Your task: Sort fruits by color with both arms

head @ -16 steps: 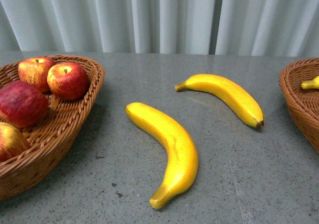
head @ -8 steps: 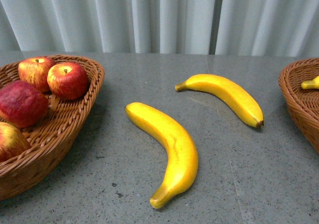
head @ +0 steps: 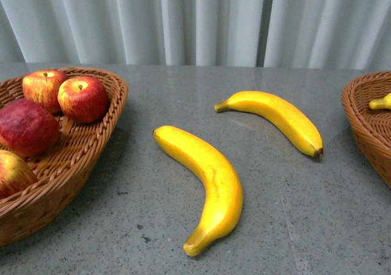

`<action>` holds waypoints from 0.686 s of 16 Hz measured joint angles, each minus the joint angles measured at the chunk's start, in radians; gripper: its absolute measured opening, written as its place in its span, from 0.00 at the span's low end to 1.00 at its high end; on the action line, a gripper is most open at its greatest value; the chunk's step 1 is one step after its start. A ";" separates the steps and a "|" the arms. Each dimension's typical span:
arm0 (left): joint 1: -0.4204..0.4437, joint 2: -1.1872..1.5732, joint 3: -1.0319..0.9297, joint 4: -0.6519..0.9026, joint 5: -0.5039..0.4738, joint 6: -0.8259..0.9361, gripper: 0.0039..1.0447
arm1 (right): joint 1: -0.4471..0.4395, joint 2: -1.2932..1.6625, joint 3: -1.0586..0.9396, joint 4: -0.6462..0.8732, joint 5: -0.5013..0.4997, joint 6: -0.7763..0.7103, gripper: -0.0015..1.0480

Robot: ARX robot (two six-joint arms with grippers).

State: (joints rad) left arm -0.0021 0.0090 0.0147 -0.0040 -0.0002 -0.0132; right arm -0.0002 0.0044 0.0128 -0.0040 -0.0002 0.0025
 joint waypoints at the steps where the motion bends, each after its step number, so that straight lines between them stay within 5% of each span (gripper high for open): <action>1: 0.000 0.000 0.000 0.000 0.000 0.000 0.94 | 0.000 0.000 0.000 0.000 0.000 0.000 0.94; 3: 0.000 0.000 0.000 0.000 0.000 0.000 0.94 | 0.028 0.182 0.039 0.078 -0.031 0.100 0.94; 4: 0.000 0.000 0.000 0.000 0.000 0.000 0.94 | 0.168 0.553 0.181 0.418 0.001 0.132 0.94; 6: 0.000 0.000 0.000 0.000 0.000 0.000 0.94 | 0.303 0.885 0.356 0.615 0.021 0.131 0.94; 11: 0.000 0.000 0.000 0.000 0.000 0.000 0.94 | 0.557 1.476 0.803 0.540 0.026 0.158 0.94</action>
State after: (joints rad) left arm -0.0021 0.0090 0.0147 -0.0040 -0.0002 -0.0132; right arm 0.5564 1.4799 0.8154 0.5362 0.0257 0.1600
